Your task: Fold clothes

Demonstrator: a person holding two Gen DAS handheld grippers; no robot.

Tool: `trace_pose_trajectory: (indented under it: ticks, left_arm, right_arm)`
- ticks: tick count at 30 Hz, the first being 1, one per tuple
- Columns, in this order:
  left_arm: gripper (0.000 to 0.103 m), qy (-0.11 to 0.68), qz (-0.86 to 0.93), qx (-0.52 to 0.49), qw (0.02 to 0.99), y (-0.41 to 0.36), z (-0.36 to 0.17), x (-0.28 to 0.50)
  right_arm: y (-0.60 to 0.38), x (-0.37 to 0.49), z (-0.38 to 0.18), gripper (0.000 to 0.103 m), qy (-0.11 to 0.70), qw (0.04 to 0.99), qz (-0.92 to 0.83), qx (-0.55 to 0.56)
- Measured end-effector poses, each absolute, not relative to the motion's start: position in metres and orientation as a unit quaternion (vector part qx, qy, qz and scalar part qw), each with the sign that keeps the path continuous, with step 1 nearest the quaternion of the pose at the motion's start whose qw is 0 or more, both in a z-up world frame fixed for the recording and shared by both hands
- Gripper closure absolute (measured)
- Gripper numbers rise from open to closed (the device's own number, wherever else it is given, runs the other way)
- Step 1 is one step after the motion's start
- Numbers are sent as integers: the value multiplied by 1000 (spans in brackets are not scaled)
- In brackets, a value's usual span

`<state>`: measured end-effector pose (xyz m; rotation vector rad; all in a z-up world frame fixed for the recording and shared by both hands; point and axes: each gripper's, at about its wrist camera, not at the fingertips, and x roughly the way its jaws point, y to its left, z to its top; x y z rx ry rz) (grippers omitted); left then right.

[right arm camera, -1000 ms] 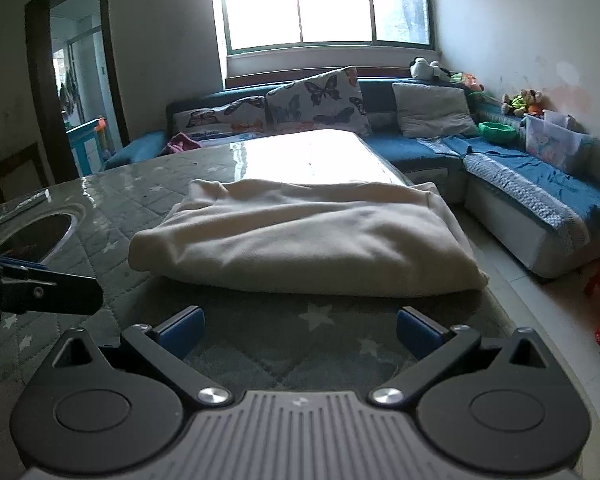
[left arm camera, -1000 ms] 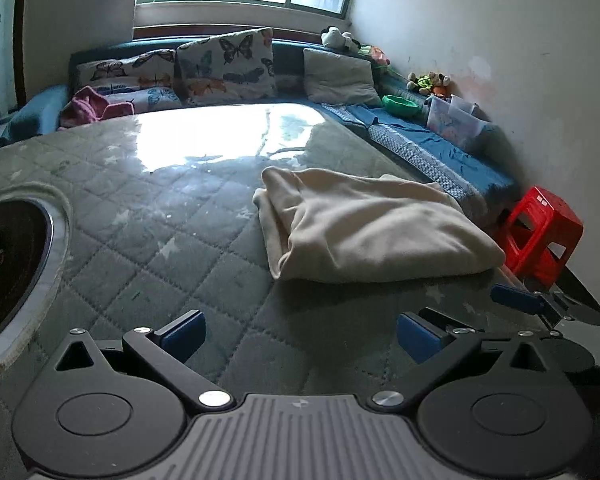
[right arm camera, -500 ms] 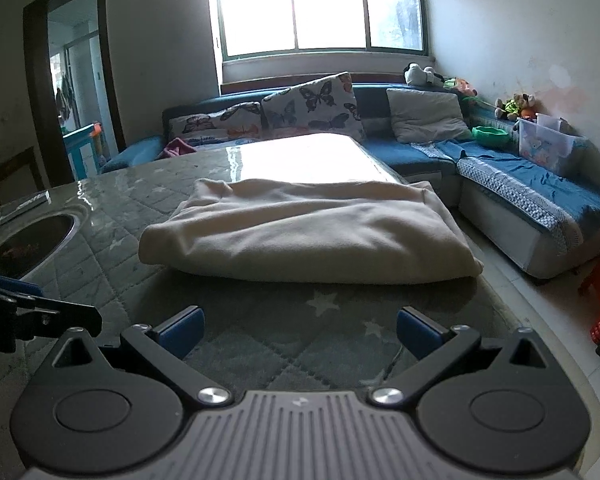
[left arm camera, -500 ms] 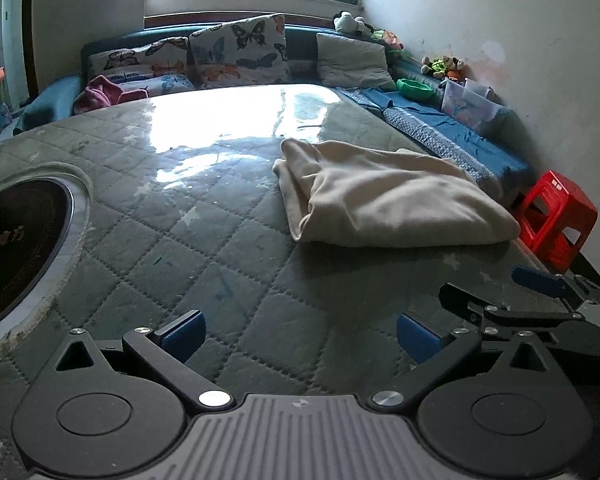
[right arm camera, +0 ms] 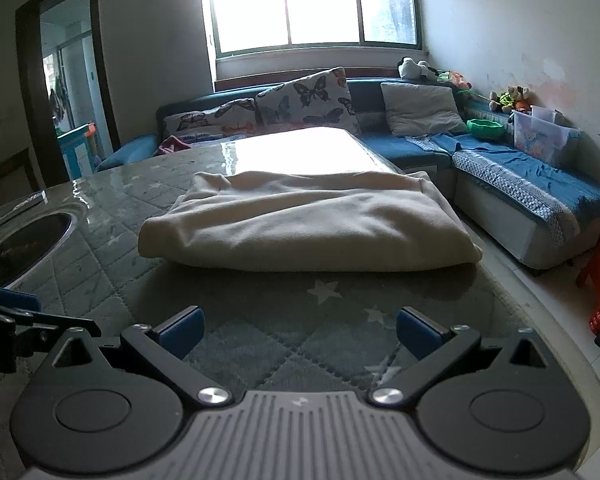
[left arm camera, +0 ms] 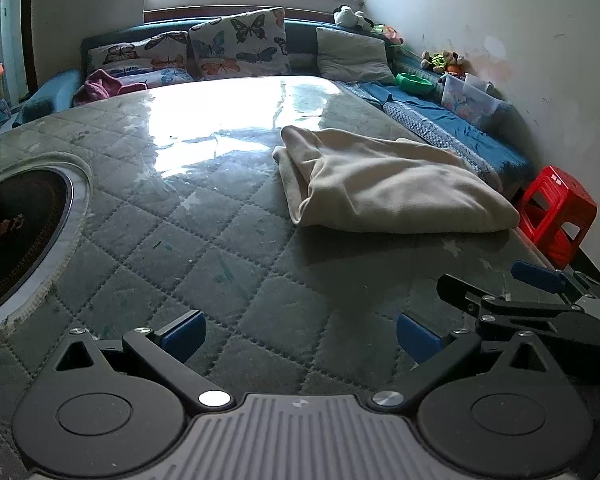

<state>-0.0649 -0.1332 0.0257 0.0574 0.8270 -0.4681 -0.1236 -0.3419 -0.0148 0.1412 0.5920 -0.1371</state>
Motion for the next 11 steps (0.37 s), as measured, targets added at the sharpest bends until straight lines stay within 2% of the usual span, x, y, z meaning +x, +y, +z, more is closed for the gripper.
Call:
trace_pose_trajectory:
  ticks: [11]
  left_arm:
    - [0, 398, -235, 40, 886, -141, 22, -69]
  right_arm:
    - [-343, -128, -19, 0, 295, 950, -75, 77]
